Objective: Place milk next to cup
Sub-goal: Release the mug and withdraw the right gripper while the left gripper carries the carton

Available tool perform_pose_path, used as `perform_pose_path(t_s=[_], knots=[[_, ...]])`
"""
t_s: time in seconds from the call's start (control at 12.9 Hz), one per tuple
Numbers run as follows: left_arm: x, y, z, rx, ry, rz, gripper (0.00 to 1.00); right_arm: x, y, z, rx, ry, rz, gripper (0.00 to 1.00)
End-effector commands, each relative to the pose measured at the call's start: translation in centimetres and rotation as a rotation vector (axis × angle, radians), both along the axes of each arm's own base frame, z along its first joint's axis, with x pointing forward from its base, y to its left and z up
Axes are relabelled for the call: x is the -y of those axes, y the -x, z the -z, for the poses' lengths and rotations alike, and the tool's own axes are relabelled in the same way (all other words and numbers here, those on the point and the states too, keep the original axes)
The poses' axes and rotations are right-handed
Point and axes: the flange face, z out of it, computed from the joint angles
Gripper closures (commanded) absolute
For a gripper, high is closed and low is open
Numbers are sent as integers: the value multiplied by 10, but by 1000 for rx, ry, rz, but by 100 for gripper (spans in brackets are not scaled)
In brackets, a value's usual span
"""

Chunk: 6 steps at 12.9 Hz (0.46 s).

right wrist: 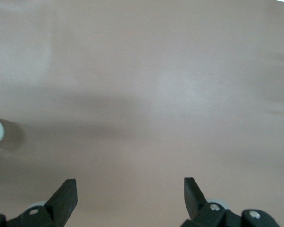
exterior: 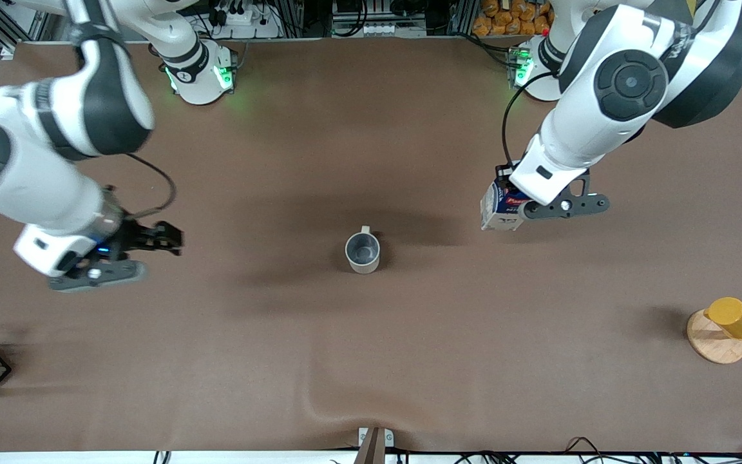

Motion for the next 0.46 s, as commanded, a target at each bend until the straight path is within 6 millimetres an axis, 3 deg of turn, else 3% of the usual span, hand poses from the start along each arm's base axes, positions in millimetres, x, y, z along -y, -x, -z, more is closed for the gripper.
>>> perform_pose_path(t_s=[0.0,0.39], knots=[[12,0,4,-18,0,-1,91,42,29,-28,8,-3,3,0],[72,18,24,-37,-25,-42,91,93,54,-75,25,-8,18,0]])
